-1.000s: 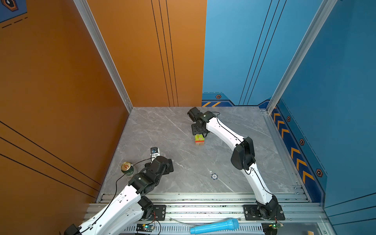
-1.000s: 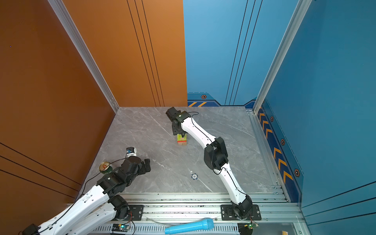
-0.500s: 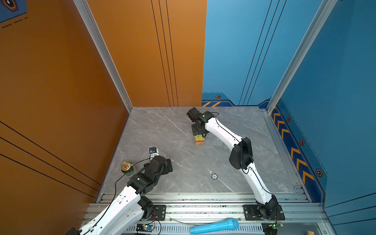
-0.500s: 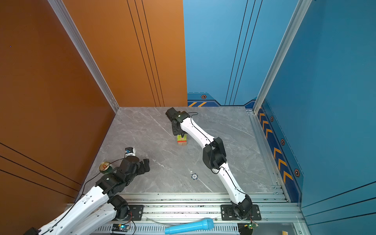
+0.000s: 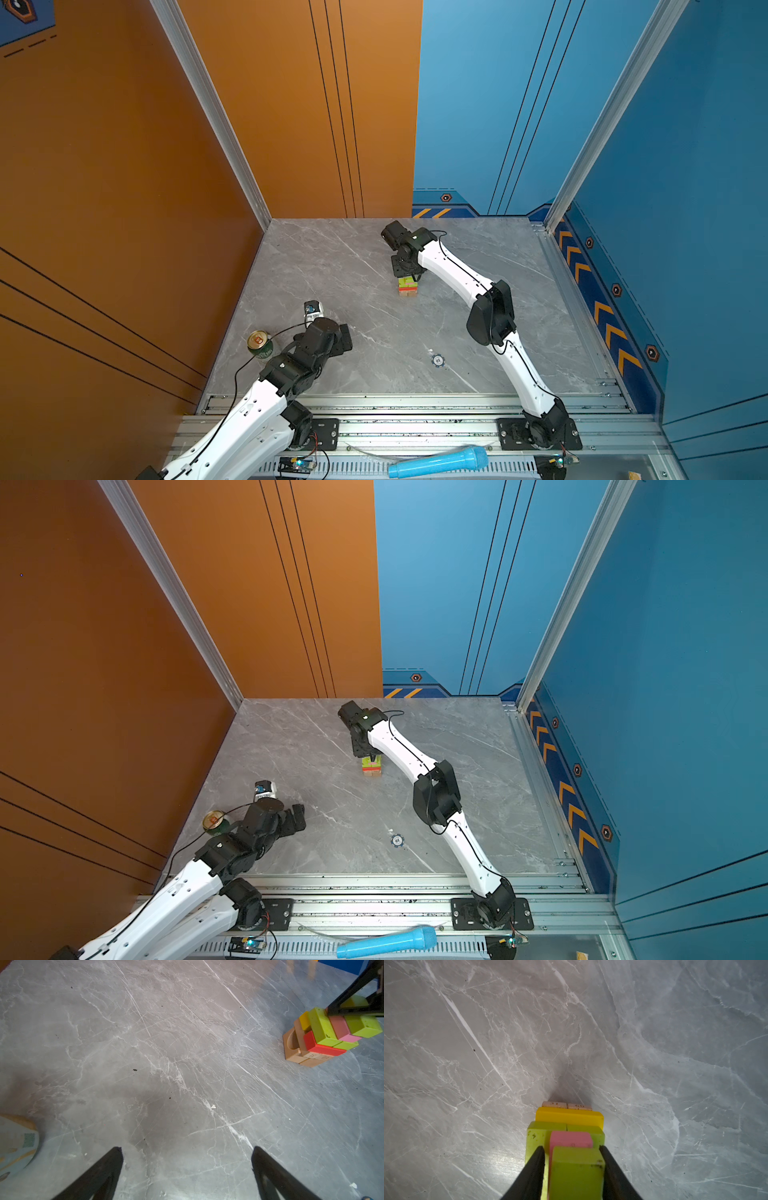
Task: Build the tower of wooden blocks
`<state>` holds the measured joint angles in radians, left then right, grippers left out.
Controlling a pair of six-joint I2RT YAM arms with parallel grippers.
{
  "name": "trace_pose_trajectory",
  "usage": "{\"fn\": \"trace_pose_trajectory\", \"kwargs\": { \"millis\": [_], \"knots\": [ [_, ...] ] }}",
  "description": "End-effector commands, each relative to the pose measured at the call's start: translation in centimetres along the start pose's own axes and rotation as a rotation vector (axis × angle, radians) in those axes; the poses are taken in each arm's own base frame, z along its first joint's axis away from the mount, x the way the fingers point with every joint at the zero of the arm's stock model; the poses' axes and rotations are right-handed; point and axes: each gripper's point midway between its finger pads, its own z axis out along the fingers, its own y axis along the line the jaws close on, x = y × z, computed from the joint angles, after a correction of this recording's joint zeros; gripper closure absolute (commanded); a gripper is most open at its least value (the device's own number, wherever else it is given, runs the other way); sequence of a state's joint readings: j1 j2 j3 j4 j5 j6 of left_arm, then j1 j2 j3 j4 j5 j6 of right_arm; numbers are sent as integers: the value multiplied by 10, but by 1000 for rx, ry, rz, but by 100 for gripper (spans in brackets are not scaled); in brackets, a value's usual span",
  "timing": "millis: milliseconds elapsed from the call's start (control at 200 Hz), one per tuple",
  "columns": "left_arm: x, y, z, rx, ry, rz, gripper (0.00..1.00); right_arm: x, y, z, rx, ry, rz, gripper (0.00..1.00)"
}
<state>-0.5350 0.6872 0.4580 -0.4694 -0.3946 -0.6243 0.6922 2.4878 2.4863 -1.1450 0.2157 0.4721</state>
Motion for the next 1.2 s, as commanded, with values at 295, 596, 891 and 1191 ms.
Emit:
{"fn": "trace_pose_trajectory", "kwargs": {
  "millis": [295, 596, 891, 1191],
  "knots": [
    [6, 5, 2, -8, 13, 4, 2, 1, -2, 2, 23, 10, 12, 51],
    [-1, 6, -5, -15, 1, -12, 2, -26, 13, -67, -68, -132, 6, 4],
    [-13, 7, -19, 8, -44, -51, 2, -35, -26, -168, -101, -266, -4, 0],
    [-34, 0, -35, 36, -100, -49, 2, 45, -131, -189, -86, -288, 134, 0]
  ]
}}
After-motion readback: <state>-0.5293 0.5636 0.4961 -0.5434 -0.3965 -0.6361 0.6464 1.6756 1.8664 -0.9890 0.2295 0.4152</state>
